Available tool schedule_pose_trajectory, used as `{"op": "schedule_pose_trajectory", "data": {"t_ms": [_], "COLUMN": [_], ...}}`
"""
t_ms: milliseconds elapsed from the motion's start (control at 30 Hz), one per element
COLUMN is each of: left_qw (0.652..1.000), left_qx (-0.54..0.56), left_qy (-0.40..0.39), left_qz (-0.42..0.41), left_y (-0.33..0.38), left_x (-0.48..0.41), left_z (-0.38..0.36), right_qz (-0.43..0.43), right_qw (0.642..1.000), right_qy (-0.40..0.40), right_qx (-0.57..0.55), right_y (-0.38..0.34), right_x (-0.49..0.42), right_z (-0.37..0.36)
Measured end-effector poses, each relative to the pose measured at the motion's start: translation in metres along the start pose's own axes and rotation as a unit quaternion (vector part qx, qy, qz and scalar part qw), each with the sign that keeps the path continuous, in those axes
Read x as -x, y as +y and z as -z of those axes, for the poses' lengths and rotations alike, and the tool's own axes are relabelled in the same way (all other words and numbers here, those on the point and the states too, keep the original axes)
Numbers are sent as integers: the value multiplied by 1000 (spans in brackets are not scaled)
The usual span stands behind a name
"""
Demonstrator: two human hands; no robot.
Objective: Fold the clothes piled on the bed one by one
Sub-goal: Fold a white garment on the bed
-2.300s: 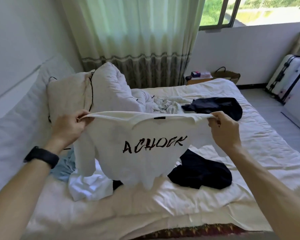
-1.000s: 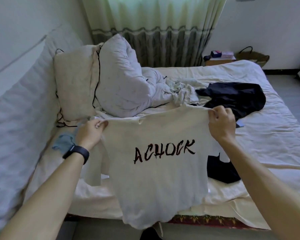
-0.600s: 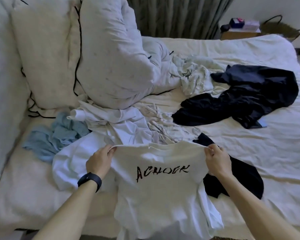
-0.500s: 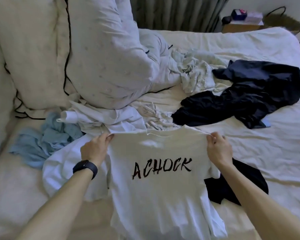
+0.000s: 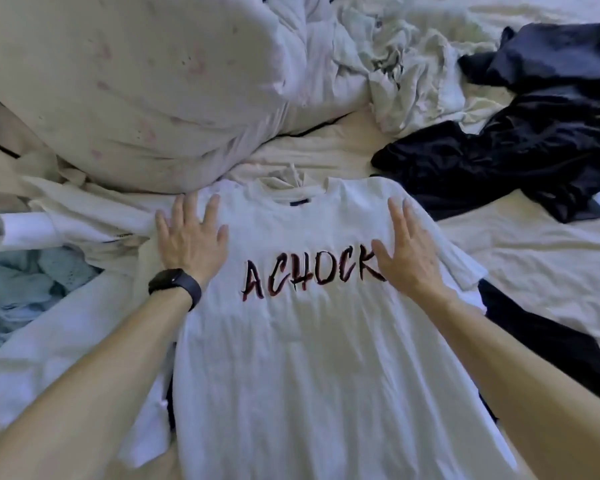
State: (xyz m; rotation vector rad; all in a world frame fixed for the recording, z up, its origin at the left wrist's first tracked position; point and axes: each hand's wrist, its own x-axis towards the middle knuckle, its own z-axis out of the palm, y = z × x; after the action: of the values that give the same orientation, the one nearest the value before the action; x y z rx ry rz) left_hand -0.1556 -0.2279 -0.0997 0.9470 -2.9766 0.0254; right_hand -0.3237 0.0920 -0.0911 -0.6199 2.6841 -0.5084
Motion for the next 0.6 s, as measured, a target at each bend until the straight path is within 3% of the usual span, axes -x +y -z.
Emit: {"op": "schedule_pose_trajectory", "data": {"t_ms": [100, 200, 267, 333, 400, 533, 600], "left_qw": [994, 988, 981, 972, 957, 915, 863], "left_qx": [9, 71, 79, 88, 108, 163, 222], "left_qy": [-20, -100, -164, -219, -248, -220, -198], "left_qz": [-105, -98, -67, 9, 105, 297, 408], "left_y": [39, 70, 81, 85, 86, 69, 51], "left_x": [88, 199, 276, 342, 391, 444, 454], "left_z": [-24, -33, -29, -18, -8, 0, -3], "right_qz": [-43, -103, -189, -303, -361, -354, -323], "right_qw": [998, 991, 977, 942, 914, 863, 868], "right_qy": [10, 59, 65, 56, 29, -37, -65], "right_qx": [-38, -55, -76, -131, -181, -360, -373], "right_y": [20, 46, 67, 89, 112, 157, 174], "right_x": [88, 192, 257, 306, 337, 361, 362], "right_z": [-38, -56, -59, -56, -51, -39, -35]}}
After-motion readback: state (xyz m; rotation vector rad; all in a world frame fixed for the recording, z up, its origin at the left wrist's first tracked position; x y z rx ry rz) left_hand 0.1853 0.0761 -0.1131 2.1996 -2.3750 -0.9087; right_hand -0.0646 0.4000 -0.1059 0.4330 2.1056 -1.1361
